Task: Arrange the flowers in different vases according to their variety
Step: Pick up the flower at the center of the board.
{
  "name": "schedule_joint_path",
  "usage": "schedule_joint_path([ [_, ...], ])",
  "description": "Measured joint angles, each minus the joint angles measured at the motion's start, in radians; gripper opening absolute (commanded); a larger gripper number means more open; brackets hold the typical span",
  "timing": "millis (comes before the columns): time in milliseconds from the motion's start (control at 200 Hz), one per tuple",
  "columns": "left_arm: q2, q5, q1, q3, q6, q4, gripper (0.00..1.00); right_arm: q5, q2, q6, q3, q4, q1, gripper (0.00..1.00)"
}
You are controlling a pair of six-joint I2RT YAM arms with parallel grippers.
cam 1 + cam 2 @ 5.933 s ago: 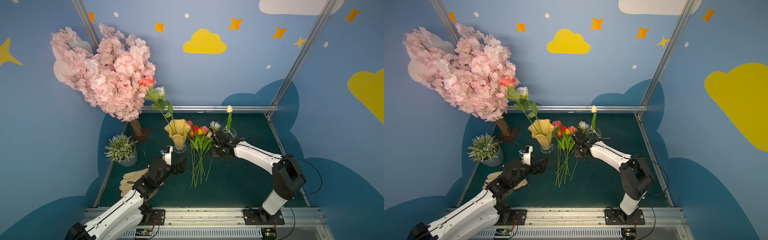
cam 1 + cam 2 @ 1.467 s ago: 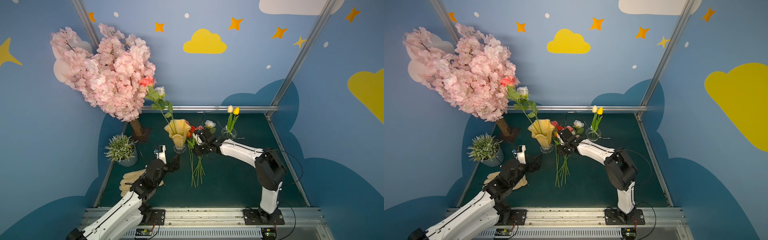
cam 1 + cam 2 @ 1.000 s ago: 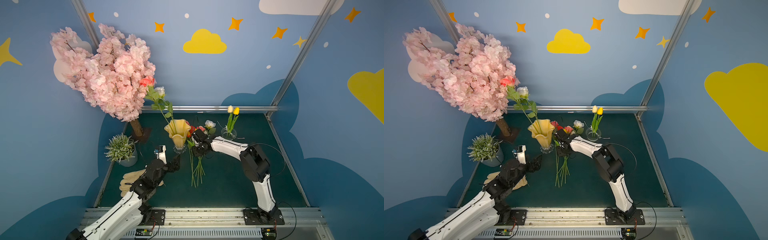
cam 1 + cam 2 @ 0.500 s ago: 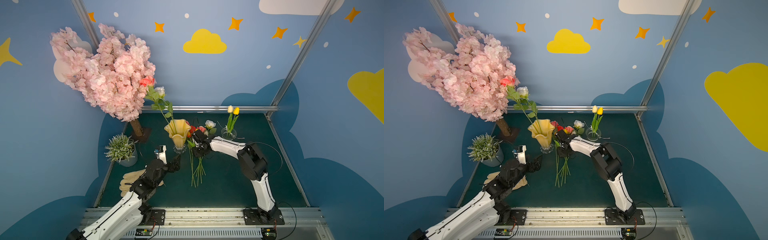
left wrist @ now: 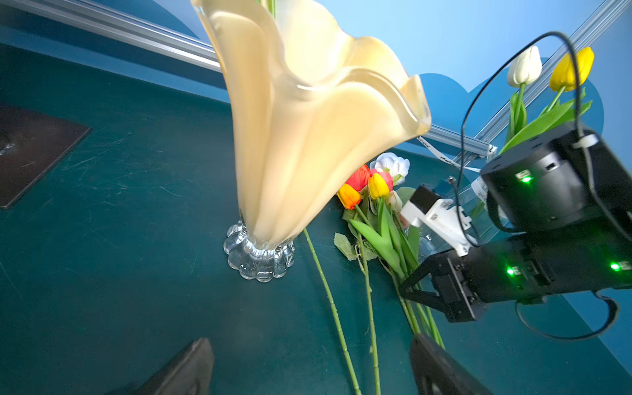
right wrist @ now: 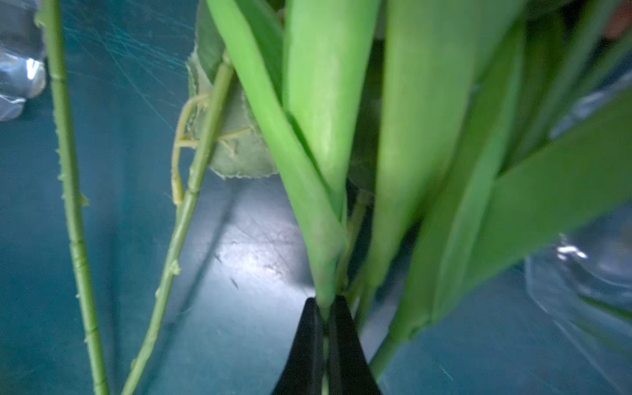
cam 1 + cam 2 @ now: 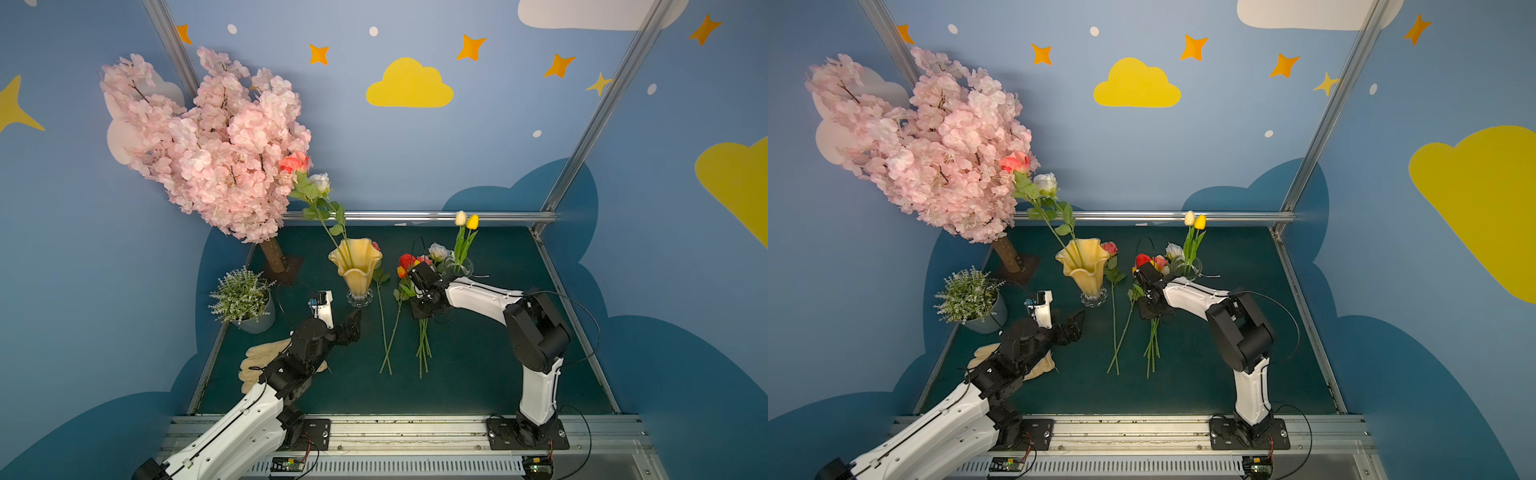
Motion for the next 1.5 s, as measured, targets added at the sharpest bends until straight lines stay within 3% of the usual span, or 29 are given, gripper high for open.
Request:
schedule_joint_path([
  [335, 0.017, 0.023, 0.002, 0.0, 0.0, 0.004, 0.94, -0.187, -0.267, -0.018, -0.101, 0.234, -0.013, 0.0],
  [536, 0.036, 0.042, 0.002, 0.0, 0.001, 0.008, 0.95, -0.218, -0.397, -0.019, -0.136, 0.304, -0.021, 0.0],
  [696, 0.06, 0.056, 0.002, 0.0, 0.001, 0.009, 0.96, -0.132, -0.56, -0.042, -0.139, 0.367, -0.021, 0.0],
  [976, 0.092, 0.095, 0.002, 0.002, 0.011, 0.014, 1.0, 0.134, -0.844, -0.266, -0.232, 0.621, -0.09, 0.0],
  [1267, 0.114, 0.108, 0.002, 0.002, 0.013, 0.015, 1.0, 0.175, -0.753, -0.349, -0.303, 0.799, -0.241, 0.0],
  [1497, 0.117, 0.109, 0.002, 0.002, 0.027, 0.021, 1.0, 0.153, -0.647, -0.386, -0.303, 0.901, -0.267, 0.0],
])
